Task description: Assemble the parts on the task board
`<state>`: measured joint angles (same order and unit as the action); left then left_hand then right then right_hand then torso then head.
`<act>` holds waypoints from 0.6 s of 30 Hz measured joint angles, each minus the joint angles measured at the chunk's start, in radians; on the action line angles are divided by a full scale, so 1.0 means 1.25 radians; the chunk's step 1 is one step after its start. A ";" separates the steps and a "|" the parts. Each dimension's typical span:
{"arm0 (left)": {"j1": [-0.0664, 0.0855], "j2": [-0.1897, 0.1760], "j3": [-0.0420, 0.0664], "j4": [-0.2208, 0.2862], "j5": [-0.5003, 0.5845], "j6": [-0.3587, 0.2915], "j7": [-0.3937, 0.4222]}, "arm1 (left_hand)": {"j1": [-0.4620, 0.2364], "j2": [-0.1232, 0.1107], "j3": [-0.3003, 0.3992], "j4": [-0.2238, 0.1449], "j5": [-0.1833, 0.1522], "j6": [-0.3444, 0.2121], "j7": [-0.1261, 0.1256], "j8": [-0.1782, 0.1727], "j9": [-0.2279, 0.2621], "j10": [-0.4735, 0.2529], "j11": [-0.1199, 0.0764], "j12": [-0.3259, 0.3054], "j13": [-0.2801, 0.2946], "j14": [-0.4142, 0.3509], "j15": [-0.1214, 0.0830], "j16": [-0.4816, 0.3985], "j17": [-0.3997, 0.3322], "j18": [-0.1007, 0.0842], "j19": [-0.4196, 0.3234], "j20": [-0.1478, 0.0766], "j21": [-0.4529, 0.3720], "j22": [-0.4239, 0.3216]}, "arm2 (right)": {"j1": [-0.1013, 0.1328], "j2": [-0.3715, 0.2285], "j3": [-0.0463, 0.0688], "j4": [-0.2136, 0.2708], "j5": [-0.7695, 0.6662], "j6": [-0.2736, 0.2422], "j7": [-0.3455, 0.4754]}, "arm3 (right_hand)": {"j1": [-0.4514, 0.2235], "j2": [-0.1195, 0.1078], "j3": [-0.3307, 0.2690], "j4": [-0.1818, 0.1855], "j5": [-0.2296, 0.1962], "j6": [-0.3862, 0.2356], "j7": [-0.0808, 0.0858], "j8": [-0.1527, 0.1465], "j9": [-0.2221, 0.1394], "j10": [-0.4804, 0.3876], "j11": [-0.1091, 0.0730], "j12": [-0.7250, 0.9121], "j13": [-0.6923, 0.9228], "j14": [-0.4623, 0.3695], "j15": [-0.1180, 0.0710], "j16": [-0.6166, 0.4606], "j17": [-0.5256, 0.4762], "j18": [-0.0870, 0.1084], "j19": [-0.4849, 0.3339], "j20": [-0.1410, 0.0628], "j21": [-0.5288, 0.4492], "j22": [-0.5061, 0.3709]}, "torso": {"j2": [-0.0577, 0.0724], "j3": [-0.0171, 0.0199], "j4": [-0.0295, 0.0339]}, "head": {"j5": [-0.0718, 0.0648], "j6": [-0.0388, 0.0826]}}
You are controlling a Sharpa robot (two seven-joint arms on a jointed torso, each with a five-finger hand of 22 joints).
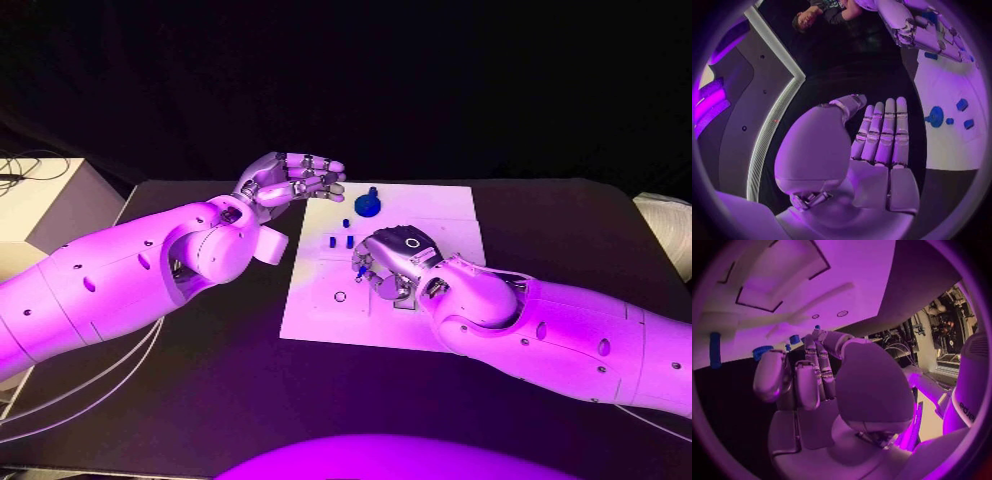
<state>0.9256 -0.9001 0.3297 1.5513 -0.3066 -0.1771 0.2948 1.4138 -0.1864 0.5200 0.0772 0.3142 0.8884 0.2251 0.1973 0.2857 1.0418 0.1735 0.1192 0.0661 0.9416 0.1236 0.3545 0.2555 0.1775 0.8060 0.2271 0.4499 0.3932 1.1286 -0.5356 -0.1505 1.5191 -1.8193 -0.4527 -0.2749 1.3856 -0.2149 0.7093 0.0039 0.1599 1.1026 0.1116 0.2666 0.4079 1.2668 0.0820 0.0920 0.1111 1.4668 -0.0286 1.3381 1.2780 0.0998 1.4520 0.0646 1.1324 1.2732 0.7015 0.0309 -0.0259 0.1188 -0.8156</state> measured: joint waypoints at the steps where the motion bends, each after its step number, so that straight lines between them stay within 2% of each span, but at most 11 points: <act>1: 0.000 0.000 0.000 0.000 0.000 0.000 0.000 | 0.000 0.000 0.000 0.000 0.000 0.000 0.000 0.000 -0.001 0.000 0.000 0.000 0.000 0.000 0.000 -0.002 0.001 0.000 0.000 0.000 -0.003 -0.001 | 0.000 0.001 0.000 -0.001 0.000 0.001 0.000 | 0.000 0.000 0.000 0.000 0.000 0.000 0.000 0.000 0.000 0.000 0.000 0.000 0.000 0.000 0.000 0.000 0.000 0.000 0.000 0.000 0.000 0.000 | 0.000 0.0001 -0.0002 | 0.001 -0.001; 18: 0.000 0.000 0.000 0.000 0.000 0.000 -0.001 | 0.000 0.000 0.000 0.000 0.000 0.000 0.000 0.000 -0.001 0.000 0.000 0.000 0.001 -0.003 0.003 -0.002 0.002 0.000 0.000 0.000 -0.003 -0.002 | -0.007 0.016 -0.003 -0.031 -0.002 0.006 -0.003 | -0.002 -0.002 0.000 0.000 0.002 -0.002 -0.002 -0.002 -0.001 0.002 -0.002 0.000 0.001 0.000 0.000 0.000 -0.002 0.000 0.000 0.000 0.000 -0.001 | 0.000 0.0005 -0.0002 | 0.002 -0.007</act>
<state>0.9256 -0.9000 0.3297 1.5517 -0.3065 -0.1771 0.2941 1.4138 -0.1864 0.5200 0.0772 0.3142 0.8884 0.2251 0.1973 0.2851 1.0418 0.1734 0.1192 0.0669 0.9380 0.1271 0.3521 0.2577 0.1775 0.8060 0.2271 0.4462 0.3911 1.1200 -0.5160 -0.1542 1.4804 -1.8217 -0.4448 -0.2783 1.3833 -0.2173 0.7092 0.0040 0.1628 1.1006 0.1097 0.2645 0.4073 1.2690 0.0798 0.0918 0.1122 1.4668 -0.0286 1.3381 1.2755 0.0998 1.4520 0.0646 1.1323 1.2724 0.7015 0.0315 -0.0262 0.1218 -0.8246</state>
